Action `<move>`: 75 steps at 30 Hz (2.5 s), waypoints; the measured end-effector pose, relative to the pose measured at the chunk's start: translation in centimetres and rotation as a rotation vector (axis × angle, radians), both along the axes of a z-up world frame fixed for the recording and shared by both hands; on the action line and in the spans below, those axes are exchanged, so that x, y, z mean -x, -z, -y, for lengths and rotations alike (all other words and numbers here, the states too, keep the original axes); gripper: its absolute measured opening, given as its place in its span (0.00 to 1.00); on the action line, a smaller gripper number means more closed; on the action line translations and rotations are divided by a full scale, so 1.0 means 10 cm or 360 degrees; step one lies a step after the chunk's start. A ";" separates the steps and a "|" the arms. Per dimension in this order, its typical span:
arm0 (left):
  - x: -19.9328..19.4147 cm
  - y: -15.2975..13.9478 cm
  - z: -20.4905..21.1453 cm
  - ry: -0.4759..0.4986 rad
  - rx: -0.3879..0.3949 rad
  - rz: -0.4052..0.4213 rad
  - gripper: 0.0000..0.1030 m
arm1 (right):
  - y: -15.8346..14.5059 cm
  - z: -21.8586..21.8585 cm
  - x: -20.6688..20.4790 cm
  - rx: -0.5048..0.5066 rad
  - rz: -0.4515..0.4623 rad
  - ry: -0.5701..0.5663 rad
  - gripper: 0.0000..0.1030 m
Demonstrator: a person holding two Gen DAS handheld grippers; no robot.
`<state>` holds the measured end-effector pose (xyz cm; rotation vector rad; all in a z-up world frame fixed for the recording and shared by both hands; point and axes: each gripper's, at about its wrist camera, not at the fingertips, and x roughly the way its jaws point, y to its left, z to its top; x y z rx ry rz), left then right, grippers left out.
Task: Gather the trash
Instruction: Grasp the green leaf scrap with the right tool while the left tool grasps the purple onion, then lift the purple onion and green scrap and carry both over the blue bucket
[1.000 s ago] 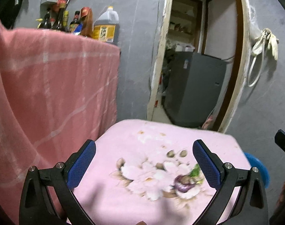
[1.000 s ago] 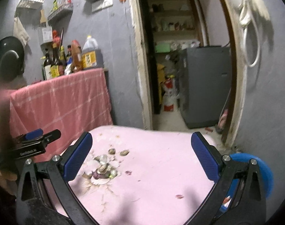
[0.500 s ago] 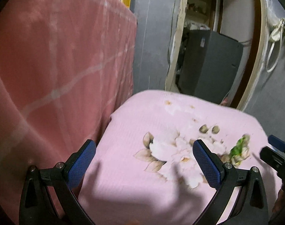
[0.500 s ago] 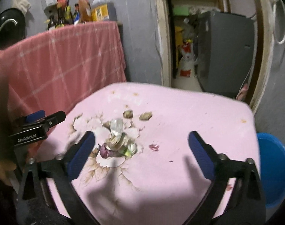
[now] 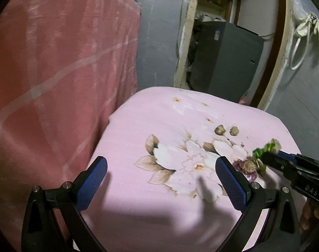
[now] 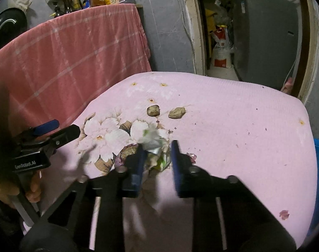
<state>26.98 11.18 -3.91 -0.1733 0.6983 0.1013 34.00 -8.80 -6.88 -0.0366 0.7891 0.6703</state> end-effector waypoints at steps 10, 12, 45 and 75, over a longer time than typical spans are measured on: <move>-0.10 0.05 0.28 0.0227 0.0052 -0.0095 0.98 | -0.07 0.27 0.00 0.0015 0.0044 0.0079 0.11; -0.13 0.06 0.39 0.0291 0.0037 -0.0114 0.98 | -0.08 0.34 0.00 0.0015 0.0052 0.0095 0.11; -0.44 0.17 0.80 0.0641 0.0083 -0.0241 0.31 | -0.04 0.68 0.07 -0.0076 0.0039 0.0164 0.11; 0.23 -0.73 1.25 0.0524 0.0135 0.0665 0.30 | -0.85 1.22 0.77 -0.0379 0.0765 0.0333 0.11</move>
